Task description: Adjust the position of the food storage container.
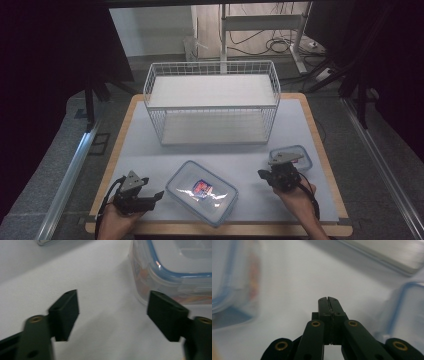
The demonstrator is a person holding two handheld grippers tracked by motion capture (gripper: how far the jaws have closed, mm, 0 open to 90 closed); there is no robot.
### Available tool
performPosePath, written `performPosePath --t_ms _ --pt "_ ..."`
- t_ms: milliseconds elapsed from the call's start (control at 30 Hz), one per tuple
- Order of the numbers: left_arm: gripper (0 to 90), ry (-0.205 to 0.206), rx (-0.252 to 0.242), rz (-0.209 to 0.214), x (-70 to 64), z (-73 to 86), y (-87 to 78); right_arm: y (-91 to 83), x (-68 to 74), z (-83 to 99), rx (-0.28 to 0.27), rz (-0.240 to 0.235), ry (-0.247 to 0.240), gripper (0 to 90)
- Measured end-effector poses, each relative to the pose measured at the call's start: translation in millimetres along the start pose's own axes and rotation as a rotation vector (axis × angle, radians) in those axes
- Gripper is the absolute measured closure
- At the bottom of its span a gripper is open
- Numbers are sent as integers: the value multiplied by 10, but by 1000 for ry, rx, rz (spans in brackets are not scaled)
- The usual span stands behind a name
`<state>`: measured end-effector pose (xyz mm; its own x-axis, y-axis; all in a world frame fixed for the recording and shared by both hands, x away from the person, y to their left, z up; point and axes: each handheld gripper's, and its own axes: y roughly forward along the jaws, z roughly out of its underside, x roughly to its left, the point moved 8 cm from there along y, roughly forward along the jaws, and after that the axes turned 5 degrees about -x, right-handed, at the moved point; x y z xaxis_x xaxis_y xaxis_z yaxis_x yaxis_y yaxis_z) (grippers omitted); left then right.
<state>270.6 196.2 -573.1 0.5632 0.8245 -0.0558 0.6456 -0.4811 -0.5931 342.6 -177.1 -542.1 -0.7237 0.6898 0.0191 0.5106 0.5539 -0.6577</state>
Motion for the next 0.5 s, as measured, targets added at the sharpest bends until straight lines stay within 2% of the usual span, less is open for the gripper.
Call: performPosePath --t_ms 33,67,100,133,233,300,367,400,433,467,500 --pt "325 0 0 0 0 0 0 0 0 0 0 0 0 896" --pt "378 -5 -9 4 -1 -16 -20 -52 133 26 -15 -39 -4 896" --pt "435 -5 -9 4 -1 -16 -20 -52 133 26 -15 -39 -4 896" --pt "435 -6 -12 9 0 -23 -25 -82 202 38 -26 -56 -9 896" --pt "621 -23 -13 21 2 -48 -9 -163 434 80 -46 -108 -25 897" --pt "729 -27 -9 48 -19 -62 31 -192 591 121 -48 -144 -37 897" --pt "798 -22 10 63 -46 -59 87 -196 739 172 -38 -178 -49 896" --pt "842 -22 19 69 -61 -59 115 -172 870 229 -18 -211 -62 896" --pt "842 -22 23 78 -79 -62 139 -172 870 229 -18 -211 -62 896" --pt "858 -26 25 87 -100 -66 159 -140 980 269 2 -240 -65 896" --pt "858 -26 26 91 -117 -73 173 -140 980 269 2 -240 -65 896"
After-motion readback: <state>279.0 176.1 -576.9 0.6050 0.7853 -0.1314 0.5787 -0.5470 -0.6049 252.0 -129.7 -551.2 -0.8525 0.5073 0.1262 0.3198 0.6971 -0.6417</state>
